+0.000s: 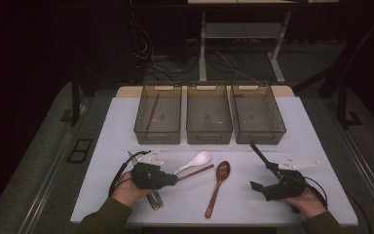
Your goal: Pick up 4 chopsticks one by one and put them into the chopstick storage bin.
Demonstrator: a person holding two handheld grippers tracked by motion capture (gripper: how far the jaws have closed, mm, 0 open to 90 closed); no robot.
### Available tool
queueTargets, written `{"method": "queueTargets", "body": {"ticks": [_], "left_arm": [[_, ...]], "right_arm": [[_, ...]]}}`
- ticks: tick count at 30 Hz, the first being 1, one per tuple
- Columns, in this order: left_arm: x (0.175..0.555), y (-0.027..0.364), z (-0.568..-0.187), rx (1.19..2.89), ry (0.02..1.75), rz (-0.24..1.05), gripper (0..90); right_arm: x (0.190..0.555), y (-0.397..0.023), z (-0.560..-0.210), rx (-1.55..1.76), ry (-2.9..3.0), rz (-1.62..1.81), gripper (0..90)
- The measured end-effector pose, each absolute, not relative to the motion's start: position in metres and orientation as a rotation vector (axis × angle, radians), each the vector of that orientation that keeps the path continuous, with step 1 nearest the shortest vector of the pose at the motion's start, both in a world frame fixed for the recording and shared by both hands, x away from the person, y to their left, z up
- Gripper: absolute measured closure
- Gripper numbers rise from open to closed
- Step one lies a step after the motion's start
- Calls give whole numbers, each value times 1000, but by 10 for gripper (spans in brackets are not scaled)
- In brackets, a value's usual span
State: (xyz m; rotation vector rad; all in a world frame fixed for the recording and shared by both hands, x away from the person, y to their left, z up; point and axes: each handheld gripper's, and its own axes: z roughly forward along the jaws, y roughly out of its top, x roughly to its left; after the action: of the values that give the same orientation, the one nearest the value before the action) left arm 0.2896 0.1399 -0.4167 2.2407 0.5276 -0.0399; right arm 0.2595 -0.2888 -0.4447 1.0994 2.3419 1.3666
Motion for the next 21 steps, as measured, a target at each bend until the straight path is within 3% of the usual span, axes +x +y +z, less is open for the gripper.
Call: {"method": "queueTargets", "body": {"ticks": [21], "left_arm": [[301, 154, -399, 2168, 636, 24, 835]], "right_arm": [[260, -289, -445, 1099, 2342, 1364, 16]]}}
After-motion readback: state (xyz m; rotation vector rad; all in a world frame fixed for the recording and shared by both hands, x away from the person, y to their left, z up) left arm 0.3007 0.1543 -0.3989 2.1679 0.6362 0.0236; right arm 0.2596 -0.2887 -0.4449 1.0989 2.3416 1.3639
